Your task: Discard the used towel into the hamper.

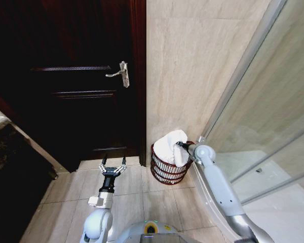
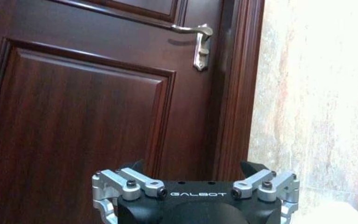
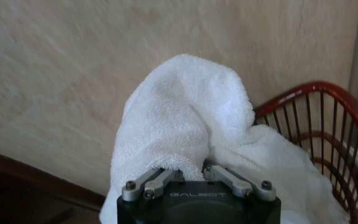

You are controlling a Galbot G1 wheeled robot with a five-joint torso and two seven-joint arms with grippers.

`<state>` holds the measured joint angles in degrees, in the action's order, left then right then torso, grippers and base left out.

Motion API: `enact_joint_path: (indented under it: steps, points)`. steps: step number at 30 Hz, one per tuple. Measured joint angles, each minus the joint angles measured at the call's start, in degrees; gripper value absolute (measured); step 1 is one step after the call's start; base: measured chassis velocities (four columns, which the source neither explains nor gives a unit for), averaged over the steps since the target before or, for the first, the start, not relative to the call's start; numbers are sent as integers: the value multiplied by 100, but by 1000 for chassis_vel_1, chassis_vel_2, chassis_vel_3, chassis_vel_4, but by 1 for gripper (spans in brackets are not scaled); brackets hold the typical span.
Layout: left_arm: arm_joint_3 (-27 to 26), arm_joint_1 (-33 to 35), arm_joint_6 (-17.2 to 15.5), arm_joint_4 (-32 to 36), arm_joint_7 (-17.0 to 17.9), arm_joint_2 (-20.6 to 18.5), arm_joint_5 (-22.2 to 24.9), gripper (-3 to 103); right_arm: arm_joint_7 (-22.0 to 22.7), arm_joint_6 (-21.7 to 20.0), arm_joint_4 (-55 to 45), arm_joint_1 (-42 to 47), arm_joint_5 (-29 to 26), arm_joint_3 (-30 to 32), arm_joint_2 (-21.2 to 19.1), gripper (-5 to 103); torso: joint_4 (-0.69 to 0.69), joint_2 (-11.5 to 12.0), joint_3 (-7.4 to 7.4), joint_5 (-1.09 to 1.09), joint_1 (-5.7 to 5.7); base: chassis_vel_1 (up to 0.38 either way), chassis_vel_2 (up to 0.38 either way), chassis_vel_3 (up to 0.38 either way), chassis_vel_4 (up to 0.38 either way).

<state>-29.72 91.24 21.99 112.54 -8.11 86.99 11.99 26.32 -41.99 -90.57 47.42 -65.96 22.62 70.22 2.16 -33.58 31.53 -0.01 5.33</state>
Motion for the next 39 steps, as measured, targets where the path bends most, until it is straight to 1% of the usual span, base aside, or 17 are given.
enact_joint_path:
  steps: [2, 3, 6, 9, 11, 13, 20, 22, 25, 28, 31, 32, 33, 35, 36, 38, 39]
  points:
    - [-11, 9, 24, -11, -1, 21, 0, 100, -12, 0, -9, 146, 59, -49, -46, 11, -1, 75, -37, 1, -39, 0, 0, 0, 0]
    - [-11, 9, 24, -11, -1, 21, 0, 100, -12, 0, -9, 146, 59, -49, -46, 11, -1, 75, -37, 1, -39, 0, 0, 0, 0]
    - [-10, -16, 54, -69, -2, 25, 3, 100, -220, 0, 59, 257, 227, -55, -118, 11, -2, 172, -91, 0, -82, 0, 0, 0, 0]
    - [-4, -25, 57, -82, -3, 33, 5, 100, -294, 0, 117, 252, 299, -57, -124, 11, -2, 200, -104, 1, -96, 0, 0, 0, 0]
    - [12, -38, 62, -93, -10, 58, 6, 100, -399, 2, 307, 70, 396, -61, -90, 11, -1, 297, -153, 0, -145, 0, 0, 0, 0]
    - [12, -37, 62, -93, -11, 58, 6, 100, -406, 2, 331, 35, 401, -63, -81, 11, -1, 309, -158, 0, -151, 0, 0, 0, 0]
    - [-49, -20, 75, -86, -13, -4, 64, 100, -370, 6, 802, -337, 414, -148, 41, 11, -1, 498, -257, 0, -241, 0, 0, 0, 0]
    - [-57, -17, 83, -85, -13, -7, 70, 100, -365, 8, 845, -346, 414, -155, 52, 11, 0, 517, -268, 0, -250, 0, 0, 0, 0]
    - [-81, -14, 127, -80, -8, -25, 128, 100, -376, 11, 1004, -341, 412, -181, 85, 11, -2, 626, -332, -1, -297, 0, 0, 0, 0]
    - [-83, -19, 132, -76, -6, -34, 137, 100, -393, 12, 1099, -353, 401, -172, 109, 11, -1, 671, -358, 0, -316, 0, 0, 0, 0]
    - [-70, -32, 156, -69, -3, -52, 143, 100, -644, 12, 1197, -321, 383, -105, 121, 11, -1, 753, -404, -1, -351, 0, 0, 0, 0]
    - [-70, -32, 156, -69, -3, -52, 143, 100, -644, 12, 1197, -321, 383, -105, 121, 11, -1, 753, -404, -1, -351, 0, 0, 0, 0]
    - [-60, -41, 187, -68, 6, -49, 143, 100, -833, 12, 1199, -273, 460, -76, 118, 8, -2, 784, -422, 1, -364, 0, 0, 0, 0]
    - [-60, -39, 191, -62, 20, -30, 129, 100, -968, 12, 1130, -219, 557, -61, 92, 16, -2, 806, -434, 1, -373, 0, 0, 0, 0]
    - [-60, -39, 191, -62, 20, -30, 129, 100, -968, 12, 1130, -219, 557, -61, 92, 16, -2, 806, -434, 1, -373, 0, 0, 0, 0]
    - [-61, -30, 191, -55, 32, -22, 121, 100, -901, 7, 939, -170, 558, -65, 57, 27, 0, 813, -439, 2, -375, 0, 0, 0, 0]
    - [-61, -25, 193, -52, 36, -21, 121, 100, -846, 5, 858, -148, 531, -73, 33, 27, 0, 813, -439, 2, -375, 0, 0, 0, 0]
